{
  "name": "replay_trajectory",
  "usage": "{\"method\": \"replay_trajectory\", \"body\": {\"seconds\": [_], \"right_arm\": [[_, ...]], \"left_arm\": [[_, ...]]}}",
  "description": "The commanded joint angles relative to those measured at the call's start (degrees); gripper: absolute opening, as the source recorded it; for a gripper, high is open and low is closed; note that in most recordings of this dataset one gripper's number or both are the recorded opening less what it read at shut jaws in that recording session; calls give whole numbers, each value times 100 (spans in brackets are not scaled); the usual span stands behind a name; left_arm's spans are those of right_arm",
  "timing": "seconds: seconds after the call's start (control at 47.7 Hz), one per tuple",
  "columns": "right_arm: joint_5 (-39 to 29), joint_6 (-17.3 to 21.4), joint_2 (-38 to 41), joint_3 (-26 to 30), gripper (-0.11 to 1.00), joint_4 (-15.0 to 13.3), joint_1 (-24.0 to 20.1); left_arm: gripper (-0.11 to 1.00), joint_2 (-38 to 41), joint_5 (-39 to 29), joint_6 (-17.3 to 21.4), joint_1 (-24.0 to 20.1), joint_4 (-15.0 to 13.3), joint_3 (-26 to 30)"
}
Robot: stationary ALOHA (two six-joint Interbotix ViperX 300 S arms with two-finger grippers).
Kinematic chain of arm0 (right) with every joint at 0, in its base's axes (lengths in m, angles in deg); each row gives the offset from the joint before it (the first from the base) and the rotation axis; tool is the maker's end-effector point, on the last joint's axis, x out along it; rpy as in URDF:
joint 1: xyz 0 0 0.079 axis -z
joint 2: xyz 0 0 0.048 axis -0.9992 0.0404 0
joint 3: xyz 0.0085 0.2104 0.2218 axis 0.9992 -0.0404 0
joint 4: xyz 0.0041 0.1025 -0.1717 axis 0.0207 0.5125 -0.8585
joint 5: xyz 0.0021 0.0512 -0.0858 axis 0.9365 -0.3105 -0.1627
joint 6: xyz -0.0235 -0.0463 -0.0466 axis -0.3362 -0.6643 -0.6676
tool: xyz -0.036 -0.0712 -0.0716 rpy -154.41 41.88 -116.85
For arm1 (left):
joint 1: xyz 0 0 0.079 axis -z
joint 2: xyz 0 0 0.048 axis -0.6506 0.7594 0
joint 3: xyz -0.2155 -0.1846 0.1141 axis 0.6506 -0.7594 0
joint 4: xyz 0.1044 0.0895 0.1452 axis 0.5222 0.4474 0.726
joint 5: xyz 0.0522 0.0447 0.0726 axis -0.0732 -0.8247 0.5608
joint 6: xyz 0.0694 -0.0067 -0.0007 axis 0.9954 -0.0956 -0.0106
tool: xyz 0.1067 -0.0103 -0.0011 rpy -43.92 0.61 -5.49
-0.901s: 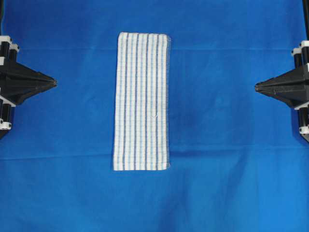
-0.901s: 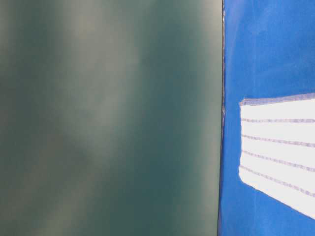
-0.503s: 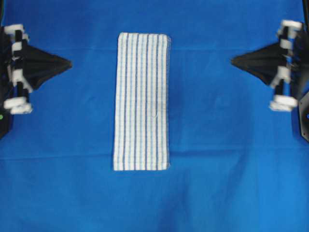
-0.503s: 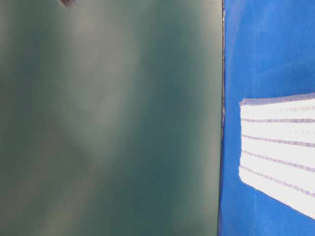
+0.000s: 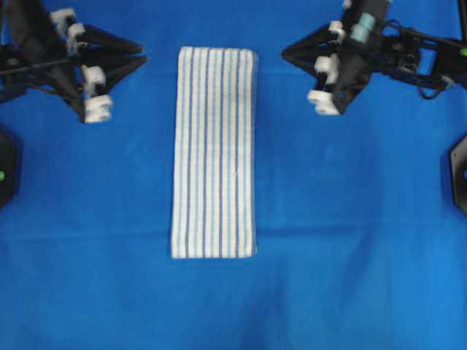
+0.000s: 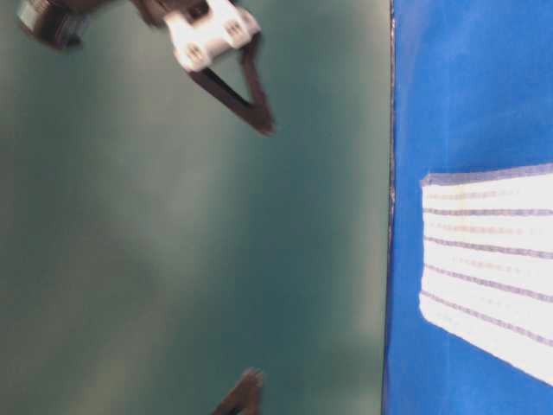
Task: Fold a vertical towel.
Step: 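Move both grippers toward the top corners of the striped towel, then grasp the towel's top left and right corners with both grippers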
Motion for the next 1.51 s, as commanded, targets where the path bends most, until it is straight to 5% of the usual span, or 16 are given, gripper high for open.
{"method": "replay_trajectory", "body": {"seconds": [0.0, 0.105, 0.189, 0.566, 1.027, 1.152, 1.32, 1.404, 1.488], "right_arm": [[26, -9, 404, 308, 30, -26, 149], [44, -9, 923, 510, 56, -53, 281], [53, -18, 1354, 668, 61, -97, 396], [439, -26, 2531, 1081, 59, -211, 650], [703, -26, 3015, 1257, 58, -272, 756], [729, -26, 3129, 1301, 50, -281, 765], [712, -26, 3146, 1283, 11, -290, 765], [703, -18, 3146, 1274, 10, -281, 765], [703, -9, 3138, 1266, 10, -281, 765]], "left_arm": [[39, 457, 272, 9, -149, 18, 220], [67, 1099, 510, 9, -290, 18, 378], [78, 1626, 686, 9, -396, 18, 554], [78, 3278, 949, 0, -800, 18, 1213], [75, 3902, 1055, 0, -826, 18, 1538], [67, 3911, 1020, 0, -817, 18, 1538], [25, 3938, 1011, 105, -773, 18, 1547], [6, 3955, 1002, 123, -747, 44, 1573], [4, 3955, 1002, 123, -729, 53, 1600]]}}
